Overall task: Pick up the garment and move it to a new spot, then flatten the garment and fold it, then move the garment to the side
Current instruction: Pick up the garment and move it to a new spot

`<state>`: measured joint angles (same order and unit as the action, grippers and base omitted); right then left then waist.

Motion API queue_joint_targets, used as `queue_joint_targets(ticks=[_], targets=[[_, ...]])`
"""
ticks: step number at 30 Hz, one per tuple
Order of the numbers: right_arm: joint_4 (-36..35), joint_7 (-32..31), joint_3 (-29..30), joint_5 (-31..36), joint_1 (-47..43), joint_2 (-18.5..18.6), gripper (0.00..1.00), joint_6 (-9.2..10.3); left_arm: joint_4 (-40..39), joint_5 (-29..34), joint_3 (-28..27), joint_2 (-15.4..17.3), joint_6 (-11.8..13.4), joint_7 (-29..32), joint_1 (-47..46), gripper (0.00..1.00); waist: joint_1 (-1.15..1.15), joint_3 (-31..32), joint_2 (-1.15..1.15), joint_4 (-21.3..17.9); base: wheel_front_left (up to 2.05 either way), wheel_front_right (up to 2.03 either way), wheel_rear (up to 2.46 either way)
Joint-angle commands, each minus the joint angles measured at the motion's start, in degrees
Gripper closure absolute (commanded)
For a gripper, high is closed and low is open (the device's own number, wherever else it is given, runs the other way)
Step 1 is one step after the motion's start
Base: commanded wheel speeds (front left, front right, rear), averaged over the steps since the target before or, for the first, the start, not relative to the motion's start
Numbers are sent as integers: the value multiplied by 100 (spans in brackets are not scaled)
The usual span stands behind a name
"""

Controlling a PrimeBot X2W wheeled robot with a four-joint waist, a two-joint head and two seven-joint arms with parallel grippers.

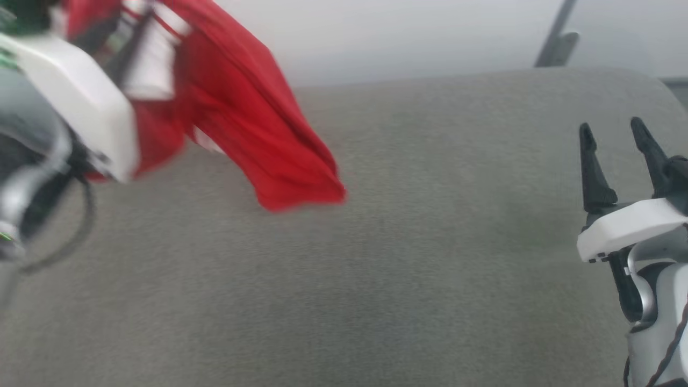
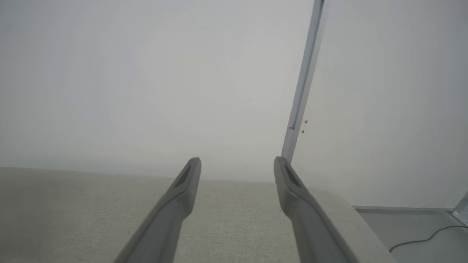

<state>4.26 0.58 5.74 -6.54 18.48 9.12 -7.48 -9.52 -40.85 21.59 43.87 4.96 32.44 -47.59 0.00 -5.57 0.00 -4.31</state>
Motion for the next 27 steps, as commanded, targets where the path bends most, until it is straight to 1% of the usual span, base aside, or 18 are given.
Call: queue_joint_targets(ticks=[1, 5, 8, 12, 14, 20, 25, 26, 27], targets=[[29, 58, 65, 32, -66, -67, 0, -3, -185, -35, 92, -91, 97, 73, 203, 100, 0, -85, 0, -230, 0, 0, 0], [89, 125, 156, 62, -167, -168, 0, -3, -478, 49, 374, -216, 312, 191, 677, 100, 0, -163, 0, -465, 0, 0, 0], [166, 181, 149, 46, -254, -252, 0, -3, -526, 7, 577, -333, 500, 189, 1192, 100, 0, -250, 0, -605, 0, 0, 0], [304, 265, 105, 22, -332, -343, 0, -3, -309, -36, 831, -485, 663, 97, 1832, 100, 0, -355, 0, -716, 0, 0, 0], [367, 311, 68, 6, -355, -386, 0, -3, -87, -58, 956, -584, 692, -6, 2110, 100, 0, -398, 0, -750, 0, 0, 0], [590, 372, -91, 2, -329, -442, 0, -3, 977, -135, 1318, -910, 580, -207, 2613, 100, 0, -461, 0, -778, 0, 0, 0], [723, 407, -227, 0, -244, -442, 0, -3, 1818, -212, 1455, -1183, 422, -368, 2625, 100, 0, -443, 0, -763, 0, 0, 0], [767, 409, -274, -14, -210, -420, 0, -3, 2124, -229, 1517, -1276, 341, -413, 2592, 87, 0, -417, 0, -742, 0, 0, 0], [767, 409, -274, -14, -210, -420, 0, -3, 2124, -229, 1517, -1276, 341, -413, 2592, 87, 0, -417, 0, -742, 0, 0, 0]])
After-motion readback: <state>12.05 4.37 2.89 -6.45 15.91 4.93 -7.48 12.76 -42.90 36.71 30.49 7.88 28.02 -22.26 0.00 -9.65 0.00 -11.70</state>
